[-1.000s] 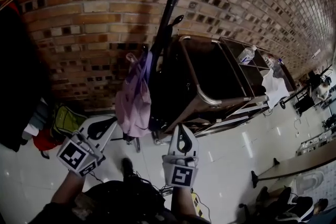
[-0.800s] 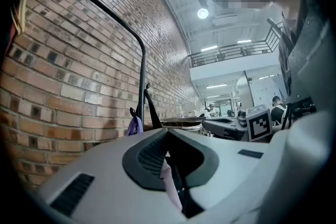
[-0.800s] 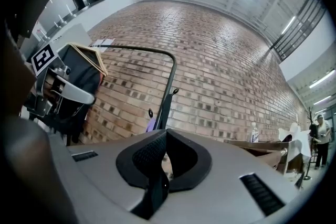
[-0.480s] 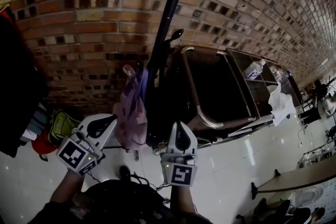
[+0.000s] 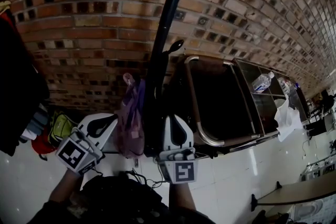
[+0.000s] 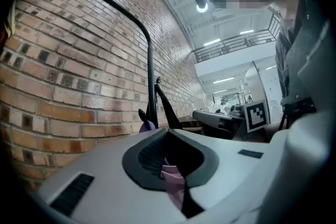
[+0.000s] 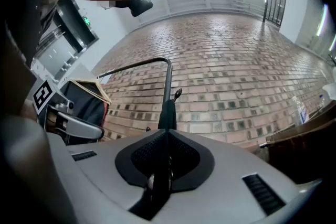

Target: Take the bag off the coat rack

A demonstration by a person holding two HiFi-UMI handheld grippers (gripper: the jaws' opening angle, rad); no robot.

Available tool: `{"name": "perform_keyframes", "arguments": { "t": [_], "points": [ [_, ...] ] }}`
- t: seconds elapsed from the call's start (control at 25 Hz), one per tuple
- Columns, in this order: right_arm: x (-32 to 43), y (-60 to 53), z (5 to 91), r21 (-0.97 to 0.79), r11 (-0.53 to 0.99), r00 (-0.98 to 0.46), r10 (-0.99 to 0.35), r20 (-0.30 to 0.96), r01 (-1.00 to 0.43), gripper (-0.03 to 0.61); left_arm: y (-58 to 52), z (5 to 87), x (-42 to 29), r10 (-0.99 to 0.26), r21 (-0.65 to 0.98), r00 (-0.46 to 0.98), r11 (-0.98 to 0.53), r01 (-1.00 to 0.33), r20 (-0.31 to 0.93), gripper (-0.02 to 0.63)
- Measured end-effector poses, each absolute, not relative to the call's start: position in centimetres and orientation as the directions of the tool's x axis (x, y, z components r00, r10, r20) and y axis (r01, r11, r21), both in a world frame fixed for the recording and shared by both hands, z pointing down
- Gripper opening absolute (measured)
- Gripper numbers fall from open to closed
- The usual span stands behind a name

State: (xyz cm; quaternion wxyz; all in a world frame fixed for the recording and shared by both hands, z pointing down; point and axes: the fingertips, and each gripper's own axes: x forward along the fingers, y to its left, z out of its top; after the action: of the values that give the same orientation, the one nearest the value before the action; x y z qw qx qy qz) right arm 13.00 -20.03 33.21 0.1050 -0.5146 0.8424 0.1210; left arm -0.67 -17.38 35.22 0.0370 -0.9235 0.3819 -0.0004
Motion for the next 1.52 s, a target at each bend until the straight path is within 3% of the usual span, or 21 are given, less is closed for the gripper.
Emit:
{"name": "perform_keyframes", "arguments": {
  "t": [0.32,0.84,1.08,1.32,1.52],
  "points": [
    [11.5,-23.2,31.7,0.053,0.549,-0.54,-0.794,-0.279,-0.834,0.144,-18.4,34.1,-0.3,-0.709,-0.085,0.704,-0.7,-0.709,-0.036,0.018],
    [9.1,-28.0,29.9,0.099,0.582,-0.587,-0.77,-0.252,-0.807,0.199,-22.3,33.9,-0.1,-0.653,-0.095,0.757,-0.751,-0.653,-0.043,0.018],
    [7.8,-30.0,30.1,0.102,0.614,-0.62,-0.752,-0.223,-0.782,0.201,-25.3,33.6,-0.4,-0.628,-0.097,0.776,-0.77,-0.63,-0.055,0.018],
    [6.5,-30.6,30.1,0.224,0.555,-0.597,-0.771,-0.224,-0.801,0.163,-27.7,34.2,-1.1,-0.616,-0.08,0.786,-0.782,-0.618,-0.049,0.018],
    [6.3,-30.6,30.4,0.216,0.527,-0.567,-0.792,-0.227,-0.822,0.113,-29.1,34.6,-1.4,-0.612,-0.058,0.79,-0.788,-0.613,-0.042,0.018]
  ]
}}
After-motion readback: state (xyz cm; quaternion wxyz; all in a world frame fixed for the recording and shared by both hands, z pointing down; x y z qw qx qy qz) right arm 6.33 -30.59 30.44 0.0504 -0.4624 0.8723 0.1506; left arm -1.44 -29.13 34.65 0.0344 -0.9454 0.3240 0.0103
